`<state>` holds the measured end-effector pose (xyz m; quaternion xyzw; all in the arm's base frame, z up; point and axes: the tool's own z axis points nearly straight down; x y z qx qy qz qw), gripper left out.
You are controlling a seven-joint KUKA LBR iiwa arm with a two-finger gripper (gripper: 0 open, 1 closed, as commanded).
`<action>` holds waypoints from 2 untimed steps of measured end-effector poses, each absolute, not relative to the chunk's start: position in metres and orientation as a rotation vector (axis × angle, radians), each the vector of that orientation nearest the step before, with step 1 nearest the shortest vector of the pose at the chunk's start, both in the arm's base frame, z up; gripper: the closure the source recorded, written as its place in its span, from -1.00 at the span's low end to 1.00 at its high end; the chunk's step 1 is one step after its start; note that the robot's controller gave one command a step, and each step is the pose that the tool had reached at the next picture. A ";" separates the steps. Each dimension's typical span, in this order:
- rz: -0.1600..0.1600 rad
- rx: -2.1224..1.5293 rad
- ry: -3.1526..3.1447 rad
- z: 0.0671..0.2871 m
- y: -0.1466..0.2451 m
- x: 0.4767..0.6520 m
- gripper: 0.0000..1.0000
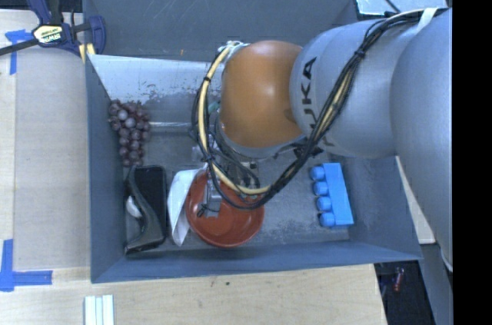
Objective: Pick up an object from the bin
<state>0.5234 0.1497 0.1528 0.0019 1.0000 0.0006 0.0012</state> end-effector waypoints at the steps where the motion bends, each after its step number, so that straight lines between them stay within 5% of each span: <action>1: 0.002 0.006 3.139 0.153 0.150 0.523 -1.00; 2: 0.002 -0.259 3.127 0.080 0.138 0.519 -1.00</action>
Offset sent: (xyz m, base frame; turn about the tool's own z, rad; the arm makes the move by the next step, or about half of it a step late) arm -0.0047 -0.0108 -0.0717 -0.1727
